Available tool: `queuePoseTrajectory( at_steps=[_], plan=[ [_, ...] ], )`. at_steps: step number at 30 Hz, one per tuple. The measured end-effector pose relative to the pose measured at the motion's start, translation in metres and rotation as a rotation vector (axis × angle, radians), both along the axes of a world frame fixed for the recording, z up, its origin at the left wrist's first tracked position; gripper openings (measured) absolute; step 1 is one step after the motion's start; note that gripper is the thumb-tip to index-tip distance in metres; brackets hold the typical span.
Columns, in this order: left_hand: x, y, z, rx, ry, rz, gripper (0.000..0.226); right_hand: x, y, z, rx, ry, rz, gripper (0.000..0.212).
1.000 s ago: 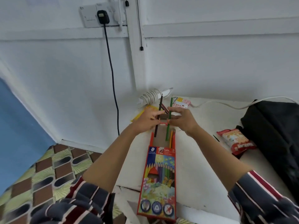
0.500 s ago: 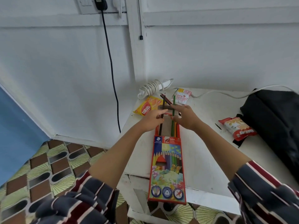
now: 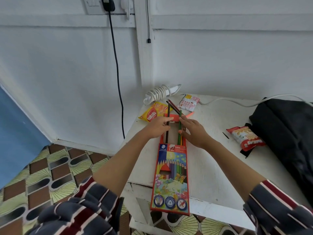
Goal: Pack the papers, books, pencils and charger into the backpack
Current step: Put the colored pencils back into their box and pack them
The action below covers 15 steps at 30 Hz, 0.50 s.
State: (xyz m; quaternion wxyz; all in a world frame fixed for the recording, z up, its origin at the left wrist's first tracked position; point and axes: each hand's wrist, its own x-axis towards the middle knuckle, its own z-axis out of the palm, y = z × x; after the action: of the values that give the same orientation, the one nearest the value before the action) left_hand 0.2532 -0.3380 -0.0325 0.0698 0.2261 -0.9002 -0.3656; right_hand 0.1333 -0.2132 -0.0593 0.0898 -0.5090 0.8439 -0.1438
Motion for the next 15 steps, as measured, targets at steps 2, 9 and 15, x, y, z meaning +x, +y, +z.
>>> queuePoseTrajectory(
  at_steps=[2, 9, 15],
  plan=[
    [-0.003, -0.001, 0.0, -0.014, -0.008, -0.01, 0.049, 0.0, 0.002, 0.001, -0.016, -0.008, 0.011, 0.058],
    [-0.009, -0.005, -0.002, -0.049, -0.03, -0.015, 0.05, 0.0, 0.006, 0.009, -0.035, 0.046, 0.074, 0.057],
    [-0.011, -0.005, -0.003, -0.067, -0.033, -0.042, 0.05, 0.001, 0.013, 0.01, -0.013, 0.061, 0.101, 0.063]
  ],
)
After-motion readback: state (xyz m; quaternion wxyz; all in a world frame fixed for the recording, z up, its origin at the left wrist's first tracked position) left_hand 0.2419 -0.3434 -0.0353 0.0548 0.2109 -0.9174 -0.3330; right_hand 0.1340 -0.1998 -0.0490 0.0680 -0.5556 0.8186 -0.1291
